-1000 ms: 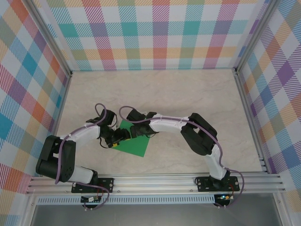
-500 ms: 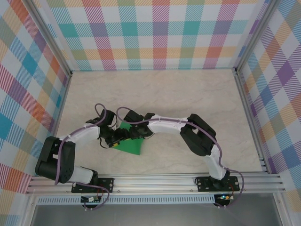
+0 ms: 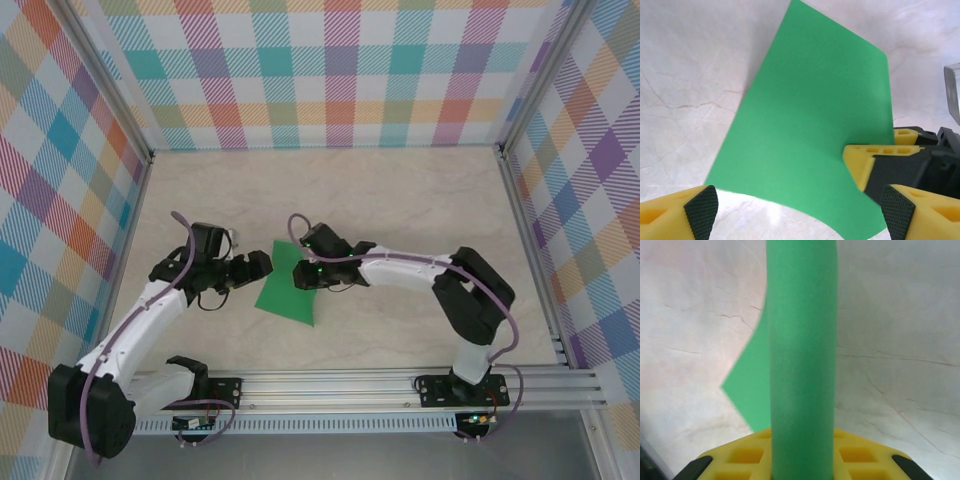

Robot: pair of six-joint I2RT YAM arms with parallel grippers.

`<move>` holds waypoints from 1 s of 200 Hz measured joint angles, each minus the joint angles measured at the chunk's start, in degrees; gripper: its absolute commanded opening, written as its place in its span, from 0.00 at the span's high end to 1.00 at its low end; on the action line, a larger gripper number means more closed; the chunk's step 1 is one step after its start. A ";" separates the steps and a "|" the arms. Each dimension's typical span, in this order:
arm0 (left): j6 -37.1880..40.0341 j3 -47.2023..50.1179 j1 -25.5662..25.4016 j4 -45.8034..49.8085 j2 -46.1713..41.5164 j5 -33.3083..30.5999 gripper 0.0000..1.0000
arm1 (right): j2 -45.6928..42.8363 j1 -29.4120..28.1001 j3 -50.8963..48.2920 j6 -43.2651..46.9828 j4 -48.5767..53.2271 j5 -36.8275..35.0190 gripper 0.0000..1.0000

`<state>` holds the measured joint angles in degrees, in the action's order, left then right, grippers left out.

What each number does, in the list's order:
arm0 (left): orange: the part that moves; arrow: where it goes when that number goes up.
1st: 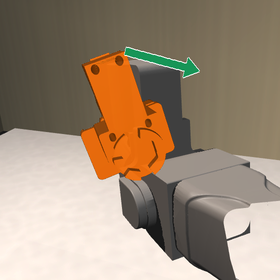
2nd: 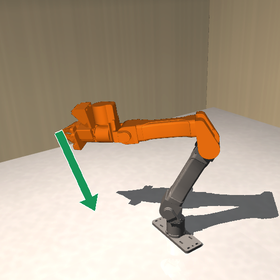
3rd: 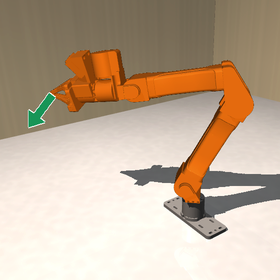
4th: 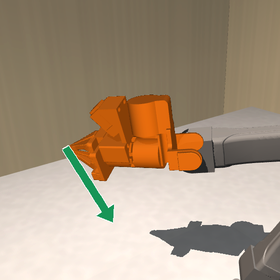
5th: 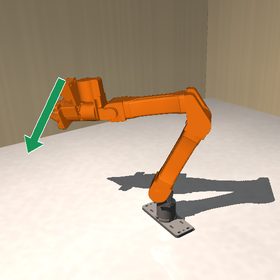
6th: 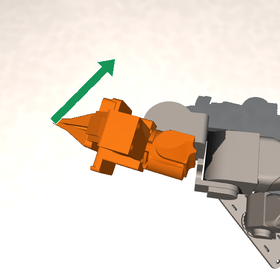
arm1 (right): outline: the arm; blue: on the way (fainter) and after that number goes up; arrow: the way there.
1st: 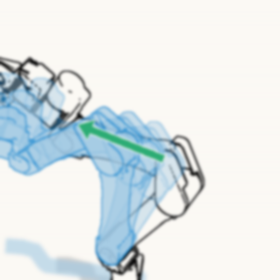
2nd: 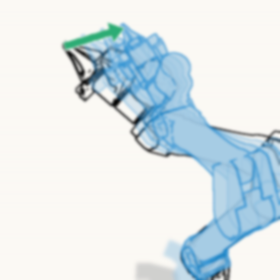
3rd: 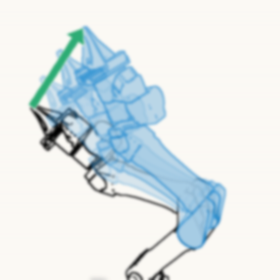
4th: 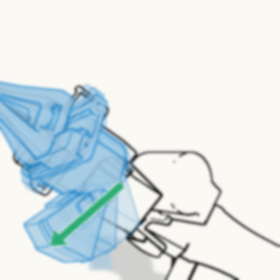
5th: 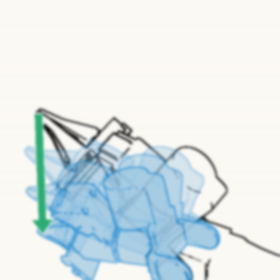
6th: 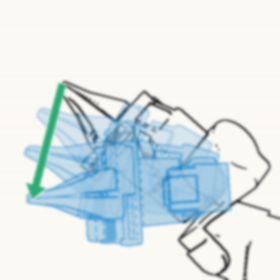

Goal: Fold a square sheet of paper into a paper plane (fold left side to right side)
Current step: Pick up the square sheet of paper from the center of the table, then place a square sheet of paper at the center of the table.

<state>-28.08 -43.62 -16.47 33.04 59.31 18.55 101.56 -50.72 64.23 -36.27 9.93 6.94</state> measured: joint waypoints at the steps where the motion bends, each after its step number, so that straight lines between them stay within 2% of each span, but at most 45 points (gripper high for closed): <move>1: 0.00 -0.04 0.00 0.00 -0.13 0.00 0.09 | -0.17 0.13 -0.20 0.09 -0.20 0.20 0.76; 42: -0.74 -2.16 0.00 -0.79 -6.99 4.04 0.03 | -15.04 12.22 -9.49 6.05 -4.35 13.75 0.76; 86: -2.40 -5.49 -0.02 -10.32 -10.36 15.04 0.00 | -31.89 22.21 -9.20 13.66 0.02 26.91 0.76; 107: -2.73 -7.63 -0.02 -15.50 -9.70 20.11 0.00 | -35.74 23.30 -5.42 16.39 3.91 32.52 0.76; 144: -2.69 -11.39 -0.98 -23.54 -6.97 27.39 0.00 | -37.24 23.30 1.68 18.56 8.66 40.87 0.76; 185: -2.32 -12.81 -5.03 -28.79 -4.68 30.84 0.01 | -37.31 23.30 7.82 20.74 15.17 45.18 0.76; 200: -2.43 -12.90 -6.67 -30.47 -3.61 31.28 0.08 | -37.55 23.30 8.66 21.00 16.31 46.25 0.76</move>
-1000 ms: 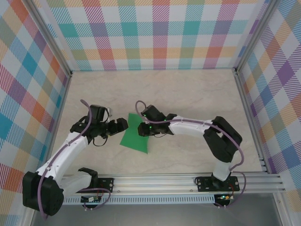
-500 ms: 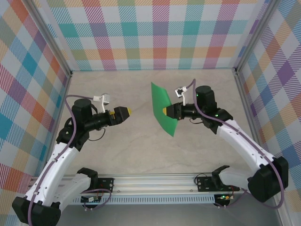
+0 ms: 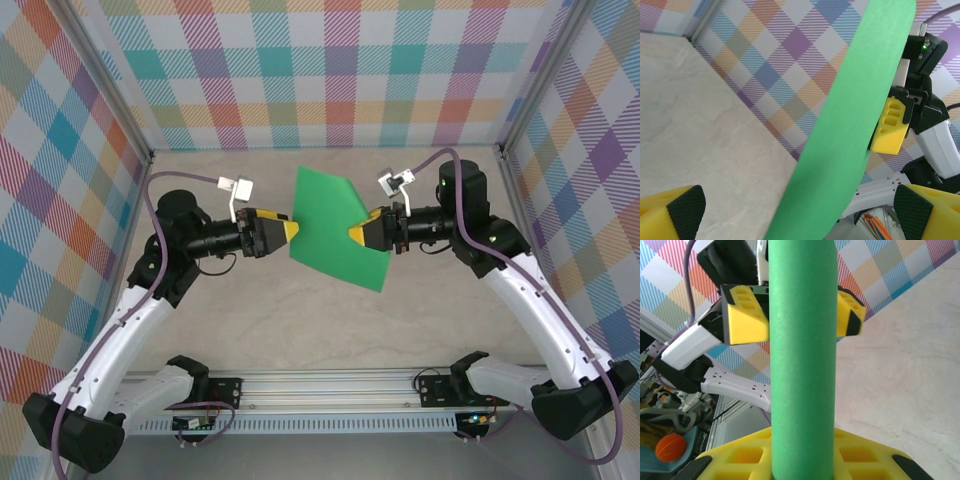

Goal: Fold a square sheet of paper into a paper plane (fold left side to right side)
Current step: Place a square sheet of paper at the center of the table.

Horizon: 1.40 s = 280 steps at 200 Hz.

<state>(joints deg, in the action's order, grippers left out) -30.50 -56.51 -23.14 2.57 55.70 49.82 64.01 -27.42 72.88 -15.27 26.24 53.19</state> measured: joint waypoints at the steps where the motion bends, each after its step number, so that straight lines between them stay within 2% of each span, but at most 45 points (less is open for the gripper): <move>1: -0.09 0.00 -0.17 -0.07 0.13 0.04 0.09 | -0.02 0.00 0.00 0.02 0.04 0.02 0.76; 15: -0.52 -0.02 -1.86 -1.51 1.11 0.28 0.26 | -0.35 0.00 0.09 0.37 1.14 0.22 0.76; 21: -0.50 -0.02 -2.49 -1.99 1.36 0.24 0.37 | -0.46 0.00 0.09 0.46 1.68 0.09 0.75; 42: -0.98 0.00 -3.87 -3.37 1.46 0.07 0.65 | -0.85 0.00 0.13 0.61 3.30 -1.73 0.73; 65: -1.36 0.09 -4.11 -4.66 1.05 -1.55 0.91 | -1.57 0.00 0.15 0.68 4.70 -5.29 0.64; 75: -2.01 0.20 -4.11 -4.66 0.90 -2.49 1.00 | -2.29 0.00 0.15 0.39 5.35 -7.65 0.53; 85: -1.75 0.42 -4.13 -4.63 0.74 -3.78 1.00 | -3.15 0.00 0.20 0.70 6.10 -10.58 0.42; 87: -2.01 0.55 -4.15 -4.66 0.70 -4.24 1.00 | -3.41 0.00 0.20 0.83 6.36 -11.39 0.35; 90: -1.84 0.61 -4.15 -4.44 0.70 -4.96 1.00 | -3.56 0.00 0.20 0.57 6.51 -11.96 0.32; 95: -2.01 0.83 -4.15 -4.11 0.70 -6.19 1.00 | -4.17 0.00 0.22 0.85 7.41 -14.82 0.23; 106: -2.34 1.27 -4.15 -3.04 0.96 -8.90 1.00 | -5.07 0.00 0.24 0.94 9.14 -20.41 0.10; 121: -2.93 1.40 -4.15 -1.99 2.27 -11.43 1.00 | -6.19 0.00 -0.07 1.03 11.02 -29.24 0.00; 156: -4.48 1.79 -4.15 0.94 10.49 -17.07 1.00 | -7.91 0.00 -4.46 -1.95 15.13 -51.80 0.00; 174: -4.57 2.14 -4.15 2.25 16.31 -19.85 1.00 | -7.82 0.04 -8.41 -3.58 16.41 -57.94 0.00; 190: -4.39 2.84 -4.15 3.37 21.49 -22.21 1.00 | -7.76 0.04 -12.20 -5.18 16.96 -60.63 0.00; 202: -3.96 3.34 -4.17 3.61 25.11 -23.96 1.00 | -7.78 0.07 -15.06 -6.64 15.89 -61.09 0.00; 242: -1.68 3.87 -4.15 4.72 37.33 -29.18 1.00 | -2.56 0.04 -23.67 -12.26 9.01 -55.89 0.16; 280: 1.51 2.67 -4.15 8.76 39.98 -33.24 1.00 | 11.58 0.04 -25.11 -15.78 -2.93 -45.51 0.45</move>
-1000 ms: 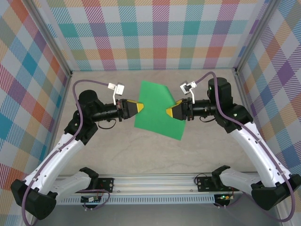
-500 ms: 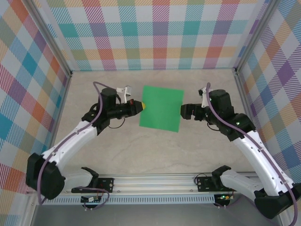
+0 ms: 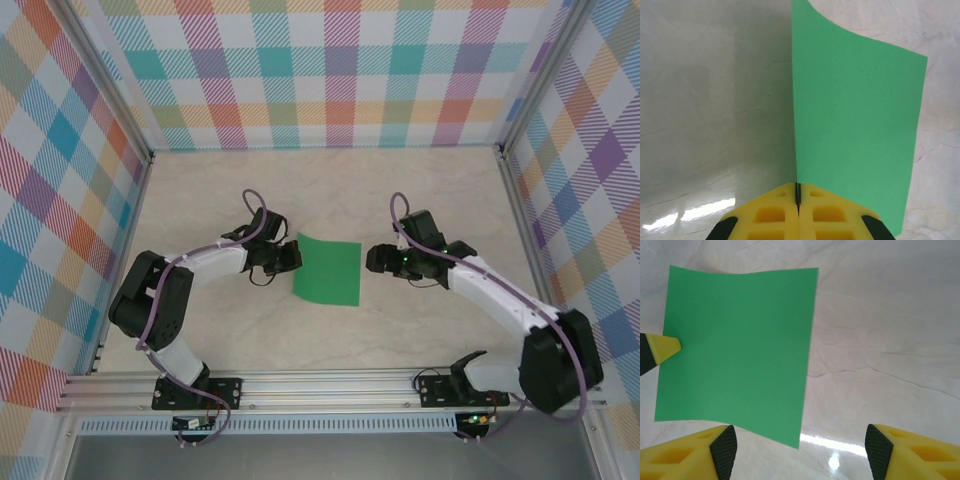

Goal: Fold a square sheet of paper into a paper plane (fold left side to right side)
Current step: Place a square sheet of paper at the center of the table, then first fold in half a square sheet of paper at the center of the table.

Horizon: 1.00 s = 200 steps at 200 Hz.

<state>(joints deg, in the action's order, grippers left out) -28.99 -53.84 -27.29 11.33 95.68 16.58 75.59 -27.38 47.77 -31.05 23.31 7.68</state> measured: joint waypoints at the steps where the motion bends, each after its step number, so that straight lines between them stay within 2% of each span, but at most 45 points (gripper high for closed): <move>1: 0.04 -0.07 0.00 0.07 0.00 -0.07 1.00 | 0.00 0.00 0.00 0.00 0.00 0.00 0.45; 46: 1.42 -2.23 0.00 1.20 -0.70 -1.46 1.00 | 16.87 0.02 5.14 -3.54 -9.46 7.28 0.68; 81: 1.42 -2.19 0.00 1.51 -1.31 -1.55 1.00 | 24.98 0.02 8.63 -4.94 -15.47 11.06 0.74; 113: 1.40 -2.19 0.00 2.10 -1.31 -1.36 1.00 | 29.33 0.02 10.67 -4.98 -16.39 11.41 0.76; 130: 1.40 -2.19 0.00 2.08 -1.31 -0.72 0.91 | 30.49 0.02 10.75 -4.96 -16.02 10.99 0.76; 165: 0.59 -2.19 -0.07 1.27 -1.31 2.47 0.64 | 31.67 0.07 11.32 -4.68 -14.73 10.56 0.76; 200: -0.92 -2.27 -0.96 -1.79 -1.31 5.99 0.48 | 31.71 0.02 11.32 -4.39 -14.62 10.12 0.76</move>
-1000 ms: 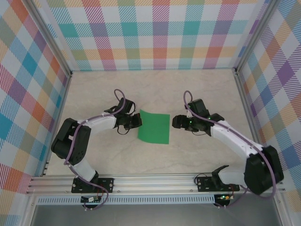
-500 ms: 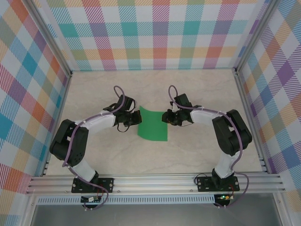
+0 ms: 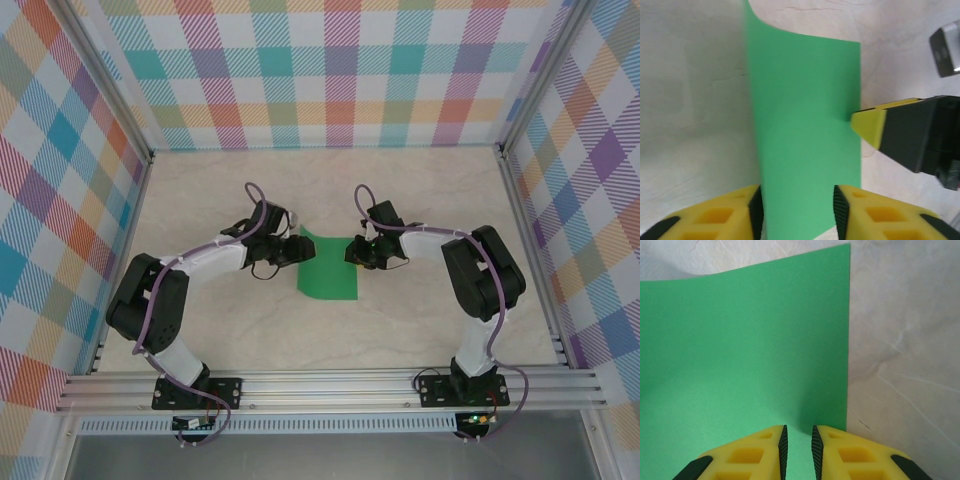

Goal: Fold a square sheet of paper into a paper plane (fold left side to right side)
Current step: First fold in half a square sheet of paper at the center of the table.

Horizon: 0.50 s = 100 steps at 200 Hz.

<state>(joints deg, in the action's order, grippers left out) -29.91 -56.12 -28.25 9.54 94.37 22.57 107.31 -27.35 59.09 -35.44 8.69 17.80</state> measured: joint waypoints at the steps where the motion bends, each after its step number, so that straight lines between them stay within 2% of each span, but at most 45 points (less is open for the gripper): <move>1: -0.04 0.00 -0.09 -0.13 0.00 0.17 0.48 | 0.02 0.00 0.00 0.02 0.00 0.00 0.76; 44: -3.23 -2.16 -2.51 -4.87 1.42 4.44 0.38 | 0.07 0.00 -0.04 0.09 -0.07 0.04 0.76; 77: -4.20 -4.66 -4.13 -7.04 4.72 5.66 0.39 | 0.13 0.00 -0.24 0.04 -0.46 0.20 0.76; 100: -4.83 -4.90 -4.44 -7.74 6.80 5.92 0.43 | 0.11 0.04 -0.42 -0.15 -0.98 0.63 0.74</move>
<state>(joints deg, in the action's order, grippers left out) -34.74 -61.01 -32.69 1.80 101.16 28.49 107.42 -27.31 58.67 -35.59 7.70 18.44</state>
